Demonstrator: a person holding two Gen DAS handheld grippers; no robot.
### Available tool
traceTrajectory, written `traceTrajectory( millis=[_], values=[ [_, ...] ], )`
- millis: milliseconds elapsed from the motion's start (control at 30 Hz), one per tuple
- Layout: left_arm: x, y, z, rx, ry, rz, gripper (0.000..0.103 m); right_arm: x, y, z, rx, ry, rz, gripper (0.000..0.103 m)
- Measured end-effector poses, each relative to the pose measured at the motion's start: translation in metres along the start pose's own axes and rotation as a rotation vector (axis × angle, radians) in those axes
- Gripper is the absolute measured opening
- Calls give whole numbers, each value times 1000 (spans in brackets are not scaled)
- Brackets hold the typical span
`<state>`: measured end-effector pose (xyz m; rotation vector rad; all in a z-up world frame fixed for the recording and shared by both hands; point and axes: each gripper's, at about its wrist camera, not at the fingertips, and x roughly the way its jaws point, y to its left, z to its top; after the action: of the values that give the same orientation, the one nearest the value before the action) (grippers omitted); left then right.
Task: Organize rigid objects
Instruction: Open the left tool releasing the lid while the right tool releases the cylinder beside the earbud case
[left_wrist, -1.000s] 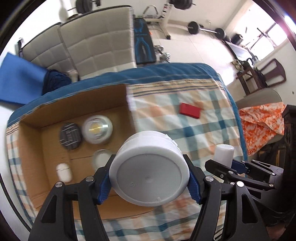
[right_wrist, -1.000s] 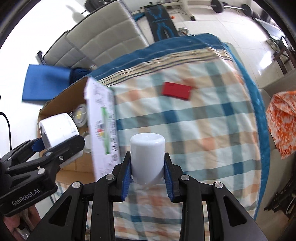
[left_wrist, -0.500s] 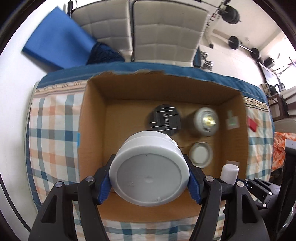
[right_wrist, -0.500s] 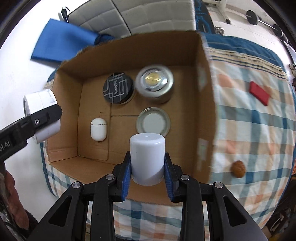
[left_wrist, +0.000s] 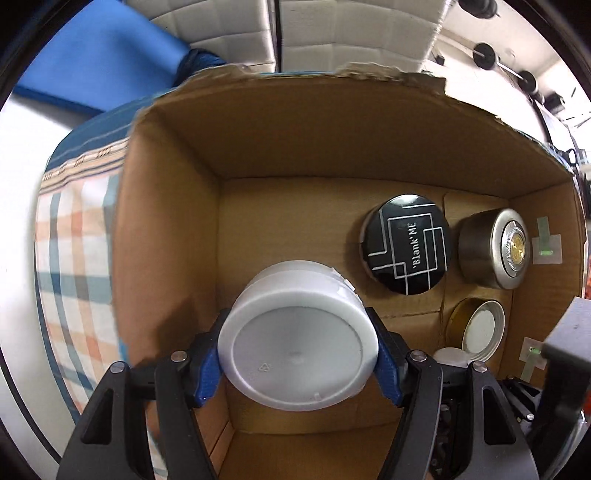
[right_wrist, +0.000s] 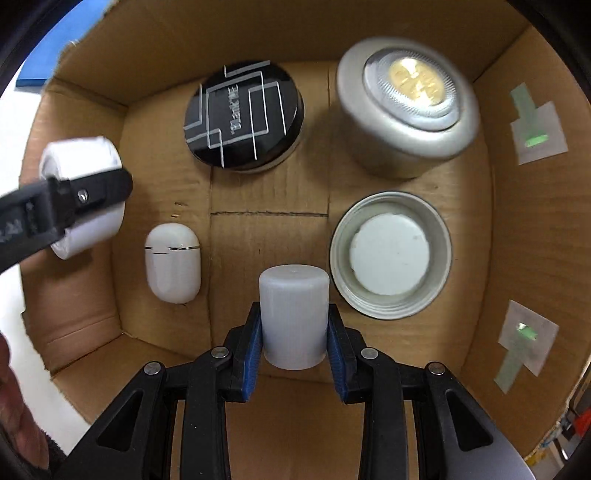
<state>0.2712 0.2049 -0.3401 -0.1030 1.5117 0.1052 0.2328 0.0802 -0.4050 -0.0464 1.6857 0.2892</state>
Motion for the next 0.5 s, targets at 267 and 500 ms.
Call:
traceTrajectory(
  millis=[267,500],
  values=[
    [28,-7,14,7,41,3,66,6,-10,3,21,2,-27,34],
    [45,-8,21,2,57,6,66,7,3,18,25,12,-43,34]
  ],
)
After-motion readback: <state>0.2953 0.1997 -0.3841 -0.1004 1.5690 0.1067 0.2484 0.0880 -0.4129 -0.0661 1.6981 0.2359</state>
